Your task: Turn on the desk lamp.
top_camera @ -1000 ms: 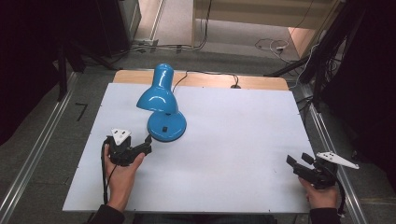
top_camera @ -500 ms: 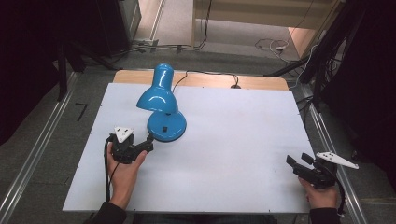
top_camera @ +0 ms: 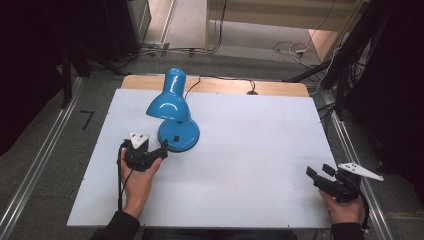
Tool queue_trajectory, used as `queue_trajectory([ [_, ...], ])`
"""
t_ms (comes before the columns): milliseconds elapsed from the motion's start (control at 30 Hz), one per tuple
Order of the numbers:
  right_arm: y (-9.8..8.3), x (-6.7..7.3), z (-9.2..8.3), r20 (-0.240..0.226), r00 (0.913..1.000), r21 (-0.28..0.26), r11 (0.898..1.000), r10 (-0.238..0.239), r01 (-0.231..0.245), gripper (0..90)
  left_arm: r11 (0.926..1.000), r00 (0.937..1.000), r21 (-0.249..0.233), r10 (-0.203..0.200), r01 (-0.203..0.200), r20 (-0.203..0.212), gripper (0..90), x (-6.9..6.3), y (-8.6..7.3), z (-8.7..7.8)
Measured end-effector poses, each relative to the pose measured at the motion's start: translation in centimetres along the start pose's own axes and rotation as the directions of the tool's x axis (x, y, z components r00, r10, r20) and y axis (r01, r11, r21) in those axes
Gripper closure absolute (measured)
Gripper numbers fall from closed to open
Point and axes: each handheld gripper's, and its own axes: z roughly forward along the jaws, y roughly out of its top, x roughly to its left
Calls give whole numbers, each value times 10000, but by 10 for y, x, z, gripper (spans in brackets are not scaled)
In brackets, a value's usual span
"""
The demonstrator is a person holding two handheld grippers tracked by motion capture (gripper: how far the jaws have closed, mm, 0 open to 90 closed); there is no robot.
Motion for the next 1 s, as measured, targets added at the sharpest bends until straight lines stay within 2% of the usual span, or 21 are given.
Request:
queue_trajectory([
  [67, 0, 0, 0, -5, 10000, 6, 10000, 5, -5, 286, 10000, 10000, 2, 60, -60, 72, 413, -1, 1, 2],
  [167, 0, 0, 0, -6, 10000, 13, 10000, 15, -15, 285, 10000, 9996, 55, 78, -80, 279, 454, -2, 1, 6],
  [300, 0, 0, 0, 7, 10000, 56, 10000, 32, -32, 285, 9996, 9994, 41, 276, -277, 229, 513, -4, 1, 11],
  [500, 0, 1, 1, 18, 10000, 61, 10000, 3, -3, 285, 9987, 9984, -20, 510, -510, 251, 692, -6, 3, 16],
  [667, 0, 1, 1, 19, 10000, 43, 10000, -30, 30, 286, 9985, 9971, 121, 529, -537, 540, 815, -10, 4, 23],
  [833, 0, 1, 1, 7, 10000, 66, 10000, -34, 34, 286, 9984, 9960, 201, 510, -526, 729, 900, -13, 4, 29],
  [1000, 0, 1, 2, 3, 10000, 96, 9999, -84, 84, 286, 9979, 9946, 233, 581, -604, 865, 900, -17, 6, 34],
])
